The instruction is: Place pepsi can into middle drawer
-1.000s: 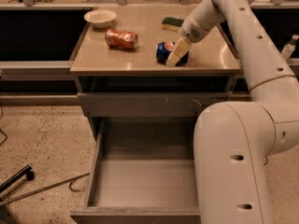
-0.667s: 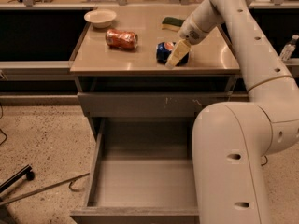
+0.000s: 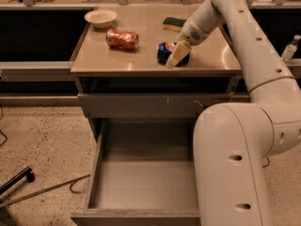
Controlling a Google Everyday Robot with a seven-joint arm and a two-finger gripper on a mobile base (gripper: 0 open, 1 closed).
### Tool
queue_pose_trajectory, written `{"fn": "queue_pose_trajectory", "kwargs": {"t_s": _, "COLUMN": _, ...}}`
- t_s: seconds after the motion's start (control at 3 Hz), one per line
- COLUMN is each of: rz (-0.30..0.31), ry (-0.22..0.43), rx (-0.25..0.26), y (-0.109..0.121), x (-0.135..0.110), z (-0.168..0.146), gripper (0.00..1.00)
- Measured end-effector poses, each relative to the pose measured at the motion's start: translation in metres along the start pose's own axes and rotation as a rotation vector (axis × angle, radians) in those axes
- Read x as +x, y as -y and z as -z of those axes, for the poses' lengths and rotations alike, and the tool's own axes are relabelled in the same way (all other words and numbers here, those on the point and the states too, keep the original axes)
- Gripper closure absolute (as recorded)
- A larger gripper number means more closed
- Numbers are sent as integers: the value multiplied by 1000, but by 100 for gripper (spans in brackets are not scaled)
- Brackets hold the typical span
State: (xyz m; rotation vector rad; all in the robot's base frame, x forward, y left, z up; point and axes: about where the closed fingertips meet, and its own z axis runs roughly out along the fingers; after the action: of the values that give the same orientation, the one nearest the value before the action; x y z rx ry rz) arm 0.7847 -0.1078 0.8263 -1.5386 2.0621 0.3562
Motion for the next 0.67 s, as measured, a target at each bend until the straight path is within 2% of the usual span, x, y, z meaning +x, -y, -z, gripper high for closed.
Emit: {"fn": "queue_pose_trajectory", "kwargs": {"t_s": 0.67, "rz": 0, "ry": 9, "rx": 1, "y": 1, "x": -1, "z": -4, "gripper": 66}}
